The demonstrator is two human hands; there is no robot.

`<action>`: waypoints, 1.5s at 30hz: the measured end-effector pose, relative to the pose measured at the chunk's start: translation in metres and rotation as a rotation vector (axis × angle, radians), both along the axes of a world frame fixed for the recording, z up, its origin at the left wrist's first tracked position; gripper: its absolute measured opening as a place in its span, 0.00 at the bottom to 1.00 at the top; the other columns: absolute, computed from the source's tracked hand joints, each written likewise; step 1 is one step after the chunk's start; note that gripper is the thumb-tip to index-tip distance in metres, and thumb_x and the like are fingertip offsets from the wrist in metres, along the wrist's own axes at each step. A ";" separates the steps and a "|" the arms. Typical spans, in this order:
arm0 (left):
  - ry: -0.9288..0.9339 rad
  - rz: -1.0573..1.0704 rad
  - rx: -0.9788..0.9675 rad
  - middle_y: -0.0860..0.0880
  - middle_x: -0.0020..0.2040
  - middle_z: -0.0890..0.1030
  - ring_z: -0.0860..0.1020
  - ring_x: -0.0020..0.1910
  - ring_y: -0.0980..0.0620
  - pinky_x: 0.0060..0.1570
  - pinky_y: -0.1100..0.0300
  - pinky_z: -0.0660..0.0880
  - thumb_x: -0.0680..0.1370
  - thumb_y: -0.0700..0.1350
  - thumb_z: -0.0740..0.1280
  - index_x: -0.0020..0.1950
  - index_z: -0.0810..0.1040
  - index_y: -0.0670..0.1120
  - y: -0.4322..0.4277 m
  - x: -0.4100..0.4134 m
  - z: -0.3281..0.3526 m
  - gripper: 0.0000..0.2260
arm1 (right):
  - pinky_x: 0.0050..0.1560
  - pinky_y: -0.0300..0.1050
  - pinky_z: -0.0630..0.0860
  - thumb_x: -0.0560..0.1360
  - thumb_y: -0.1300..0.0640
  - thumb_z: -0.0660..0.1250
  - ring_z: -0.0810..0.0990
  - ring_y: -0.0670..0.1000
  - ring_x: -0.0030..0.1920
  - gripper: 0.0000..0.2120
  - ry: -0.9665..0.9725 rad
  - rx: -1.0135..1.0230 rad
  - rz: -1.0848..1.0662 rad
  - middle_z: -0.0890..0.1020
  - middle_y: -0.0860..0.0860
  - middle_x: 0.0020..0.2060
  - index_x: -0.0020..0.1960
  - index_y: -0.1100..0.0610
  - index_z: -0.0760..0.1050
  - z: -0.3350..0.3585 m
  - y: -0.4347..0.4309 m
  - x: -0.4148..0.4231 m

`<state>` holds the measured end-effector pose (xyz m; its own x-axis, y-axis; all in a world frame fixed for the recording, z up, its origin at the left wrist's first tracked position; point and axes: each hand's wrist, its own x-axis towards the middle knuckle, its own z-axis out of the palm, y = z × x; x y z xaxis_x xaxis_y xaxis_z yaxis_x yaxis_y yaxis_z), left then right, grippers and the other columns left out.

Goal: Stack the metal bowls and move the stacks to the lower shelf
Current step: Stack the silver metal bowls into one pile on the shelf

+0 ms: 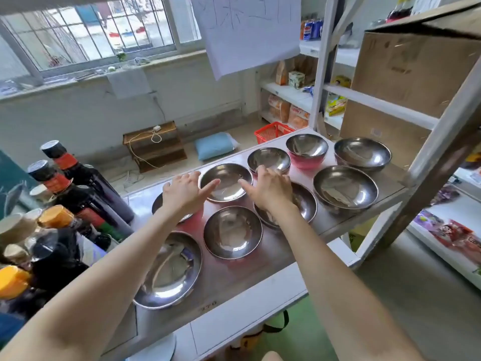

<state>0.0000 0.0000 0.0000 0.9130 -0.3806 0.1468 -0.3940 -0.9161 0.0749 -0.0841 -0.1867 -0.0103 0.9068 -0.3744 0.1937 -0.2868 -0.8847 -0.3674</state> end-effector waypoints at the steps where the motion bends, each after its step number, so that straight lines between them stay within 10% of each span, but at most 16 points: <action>1: 0.049 0.019 0.004 0.45 0.64 0.78 0.72 0.65 0.42 0.59 0.45 0.68 0.73 0.74 0.47 0.67 0.72 0.48 0.000 0.004 0.001 0.37 | 0.61 0.55 0.67 0.75 0.33 0.57 0.75 0.60 0.62 0.32 0.022 0.017 -0.002 0.80 0.60 0.59 0.60 0.61 0.72 -0.001 -0.002 0.004; 10: 0.406 -0.012 -0.195 0.45 0.33 0.77 0.74 0.34 0.47 0.36 0.56 0.66 0.66 0.76 0.46 0.32 0.72 0.45 -0.002 0.044 0.004 0.35 | 0.59 0.54 0.70 0.74 0.31 0.56 0.75 0.61 0.62 0.36 0.322 0.176 0.100 0.79 0.61 0.60 0.60 0.63 0.75 -0.004 -0.021 0.037; 14: 0.480 -0.050 -0.199 0.45 0.36 0.78 0.73 0.34 0.49 0.36 0.56 0.66 0.72 0.72 0.51 0.44 0.82 0.40 -0.004 0.059 -0.003 0.38 | 0.54 0.52 0.73 0.75 0.34 0.59 0.78 0.59 0.57 0.31 0.368 0.248 0.157 0.81 0.60 0.55 0.55 0.63 0.76 -0.007 -0.023 0.051; 19: 0.504 -0.053 -0.224 0.49 0.28 0.66 0.64 0.28 0.50 0.31 0.54 0.57 0.70 0.72 0.54 0.34 0.69 0.43 -0.006 0.061 -0.002 0.30 | 0.46 0.48 0.71 0.76 0.37 0.60 0.78 0.55 0.45 0.25 0.357 0.370 0.179 0.80 0.52 0.34 0.34 0.58 0.70 -0.007 -0.022 0.057; 30: 0.371 -0.112 -0.393 0.45 0.44 0.80 0.77 0.44 0.46 0.41 0.54 0.68 0.75 0.67 0.56 0.48 0.78 0.45 0.009 0.067 0.004 0.26 | 0.34 0.45 0.66 0.76 0.38 0.62 0.75 0.55 0.40 0.26 0.190 0.496 0.168 0.77 0.55 0.34 0.33 0.59 0.67 0.008 -0.015 0.054; 35: 0.331 -0.096 -0.436 0.46 0.53 0.79 0.76 0.52 0.45 0.48 0.53 0.68 0.77 0.66 0.57 0.61 0.75 0.46 0.008 0.055 0.013 0.26 | 0.55 0.56 0.76 0.75 0.40 0.64 0.82 0.59 0.51 0.21 0.031 0.633 0.143 0.82 0.61 0.49 0.36 0.56 0.67 0.017 -0.008 0.046; 45: 0.316 -0.159 -0.538 0.45 0.59 0.78 0.76 0.56 0.46 0.53 0.53 0.72 0.75 0.65 0.61 0.70 0.67 0.46 0.000 0.014 0.056 0.31 | 0.54 0.58 0.79 0.73 0.43 0.69 0.83 0.59 0.48 0.19 -0.180 0.772 0.071 0.84 0.58 0.45 0.45 0.61 0.77 0.050 -0.007 0.009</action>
